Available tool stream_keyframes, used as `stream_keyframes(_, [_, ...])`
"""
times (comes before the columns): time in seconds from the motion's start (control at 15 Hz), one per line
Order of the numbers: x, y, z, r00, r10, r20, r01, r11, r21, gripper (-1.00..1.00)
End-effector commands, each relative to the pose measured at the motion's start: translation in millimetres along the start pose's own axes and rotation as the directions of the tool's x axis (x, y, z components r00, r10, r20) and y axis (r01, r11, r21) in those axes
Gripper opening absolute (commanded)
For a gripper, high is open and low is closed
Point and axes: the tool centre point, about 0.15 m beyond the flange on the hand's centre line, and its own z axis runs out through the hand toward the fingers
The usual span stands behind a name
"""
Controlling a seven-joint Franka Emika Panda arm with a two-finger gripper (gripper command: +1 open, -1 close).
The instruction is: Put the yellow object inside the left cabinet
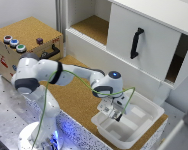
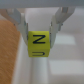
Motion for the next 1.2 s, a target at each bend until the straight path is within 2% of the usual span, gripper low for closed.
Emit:
stream_keyframes(0.0, [36,-98,-48,0.98,-0.155,-0.122,0.159,0.987,0.026,-1.0])
stream_keyframes(0.2, [60,-166,-61,0.94,-0.305,-0.154,0.323,0.94,0.109,-1.0])
stream_keyframes(0.4, [82,-242,-75,0.872,-0.443,-0.207,0.475,0.869,0.137,-1.0])
stream_keyframes(0.73, [120,-366,-97,0.735,-0.616,-0.283,0.667,0.731,0.143,-1.0])
stream_keyframes(1.0, [166,-445,-117,0.633,-0.694,-0.342,0.762,0.637,0.118,-1.0])
stream_keyframes(1.13, [202,-472,-124,0.615,-0.702,-0.359,0.772,0.629,0.092,-1.0])
